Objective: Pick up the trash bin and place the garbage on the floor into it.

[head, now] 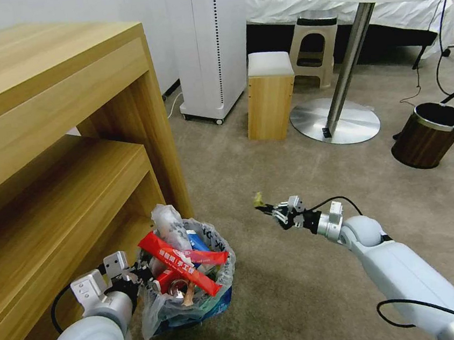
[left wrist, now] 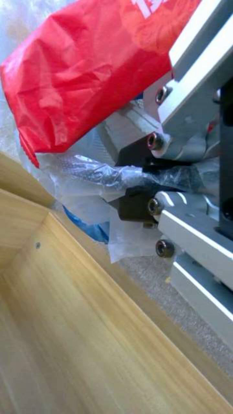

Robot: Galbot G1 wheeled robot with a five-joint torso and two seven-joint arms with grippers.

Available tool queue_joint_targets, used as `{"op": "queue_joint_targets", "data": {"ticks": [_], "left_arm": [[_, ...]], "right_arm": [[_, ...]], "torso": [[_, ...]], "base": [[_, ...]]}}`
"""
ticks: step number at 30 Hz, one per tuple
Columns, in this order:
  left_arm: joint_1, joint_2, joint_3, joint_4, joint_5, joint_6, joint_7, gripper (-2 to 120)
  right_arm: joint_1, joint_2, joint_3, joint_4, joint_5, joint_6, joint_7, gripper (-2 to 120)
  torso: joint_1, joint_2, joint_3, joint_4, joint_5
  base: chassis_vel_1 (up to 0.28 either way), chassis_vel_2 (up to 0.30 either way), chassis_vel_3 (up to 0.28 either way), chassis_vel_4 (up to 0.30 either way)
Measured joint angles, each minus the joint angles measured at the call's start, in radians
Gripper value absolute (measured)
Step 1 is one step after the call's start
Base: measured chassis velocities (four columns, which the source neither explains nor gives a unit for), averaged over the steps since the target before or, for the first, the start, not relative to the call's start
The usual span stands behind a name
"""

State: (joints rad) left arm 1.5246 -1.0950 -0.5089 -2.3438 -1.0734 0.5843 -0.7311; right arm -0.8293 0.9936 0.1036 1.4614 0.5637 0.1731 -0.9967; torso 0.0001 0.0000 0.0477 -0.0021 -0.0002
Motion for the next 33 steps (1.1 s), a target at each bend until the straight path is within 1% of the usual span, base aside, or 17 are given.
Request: {"op": "queue_joint_targets", "data": {"ticks": [3,5,6,14,18,28,31,32,33], "left_arm": [[0.004,0.000,0.006,-0.005,-0.014,0.006,-0.007,3],[0.005,-0.001,0.008,-0.007,-0.018,0.008,-0.008,3],[0.006,-0.002,0.014,-0.012,-0.032,0.012,-0.016,3],[0.017,-0.002,0.024,-0.038,-0.051,0.016,-0.021,3],[0.019,-0.002,0.024,-0.042,-0.052,0.016,-0.021,3],[0.023,-0.006,0.035,-0.052,-0.051,0.017,-0.021,3],[0.022,-0.009,0.040,-0.053,-0.047,0.017,-0.021,3],[0.025,-0.010,0.043,-0.054,-0.043,0.017,-0.020,3],[0.025,-0.010,0.043,-0.054,-0.043,0.017,-0.020,3]], "right_arm": [[-0.005,-0.009,-0.030,0.073,0.058,0.001,-0.090,0],[-0.005,-0.009,-0.034,0.082,0.066,0.001,-0.100,0],[0.002,-0.007,-0.052,0.106,0.092,-0.003,-0.127,0],[0.070,0.027,-0.122,0.088,0.147,-0.005,-0.146,0],[0.097,0.034,-0.153,0.079,0.147,-0.008,-0.160,0],[0.124,0.053,-0.221,0.059,0.134,-0.008,-0.155,0],[0.127,0.067,-0.250,0.063,0.147,-0.008,-0.156,0],[0.137,0.082,-0.274,0.066,0.155,-0.011,-0.178,0],[0.137,0.082,-0.274,0.066,0.155,-0.011,-0.178,0]], "torso": [[0.000,0.000,0.000,0.0002,0.0002],[0.000,0.000,0.000,0.0002,0.0001],[0.000,0.000,0.000,0.0001,0.0002],[0.000,0.000,0.000,0.0002,0.0002],[0.000,0.000,0.000,0.0002,0.0000],[0.000,0.000,0.000,0.0002,0.0001],[0.000,0.000,0.000,0.0002,0.0002],[0.000,0.000,0.000,0.0002,0.0001],[0.000,0.000,0.000,0.0002,0.0001]], "base": [[0.000,0.000,0.000,0.000],[0.000,0.000,0.000,0.000],[0.000,0.000,0.000,0.000],[0.000,0.000,0.000,0.000],[0.000,0.000,0.000,0.000],[0.000,0.000,0.000,0.000],[0.000,0.000,0.000,0.000],[0.000,0.000,0.000,0.000],[0.000,0.000,0.000,0.000]]}}
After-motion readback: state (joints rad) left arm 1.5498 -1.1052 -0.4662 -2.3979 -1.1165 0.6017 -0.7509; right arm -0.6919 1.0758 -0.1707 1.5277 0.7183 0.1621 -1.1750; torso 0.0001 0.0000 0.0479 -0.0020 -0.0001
